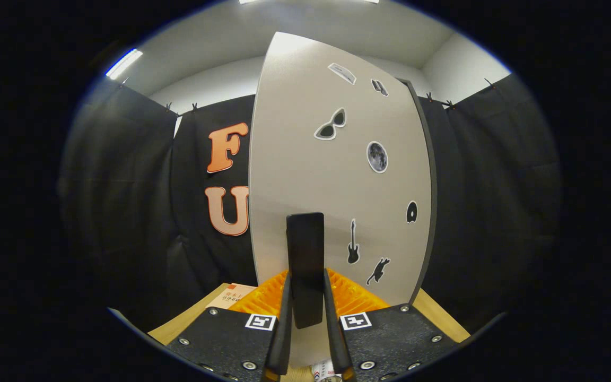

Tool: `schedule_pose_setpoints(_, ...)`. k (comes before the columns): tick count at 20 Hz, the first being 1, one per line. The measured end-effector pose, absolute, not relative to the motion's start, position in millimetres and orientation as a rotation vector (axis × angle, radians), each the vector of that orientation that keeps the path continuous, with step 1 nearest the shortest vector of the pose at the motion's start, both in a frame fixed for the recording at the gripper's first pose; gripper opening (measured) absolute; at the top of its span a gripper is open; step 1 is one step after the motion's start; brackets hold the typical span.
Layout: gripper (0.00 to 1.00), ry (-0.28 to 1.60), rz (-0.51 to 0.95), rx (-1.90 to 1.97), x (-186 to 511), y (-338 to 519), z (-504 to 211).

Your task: Open the shoe cabinet door, grab the shoes and put them into the shoe cabinet, then close the shoe cabinet door.

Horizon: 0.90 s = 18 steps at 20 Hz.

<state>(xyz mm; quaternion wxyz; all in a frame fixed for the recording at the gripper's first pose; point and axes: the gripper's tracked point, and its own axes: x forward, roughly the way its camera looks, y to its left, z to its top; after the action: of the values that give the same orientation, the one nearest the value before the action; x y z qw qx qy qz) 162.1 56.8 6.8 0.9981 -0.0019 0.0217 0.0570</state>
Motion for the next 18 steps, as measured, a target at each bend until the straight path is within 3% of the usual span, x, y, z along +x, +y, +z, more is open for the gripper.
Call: schedule_pose_setpoints(18, 0.29, 0.045, -0.048, -0.025, 103, -32, 5)
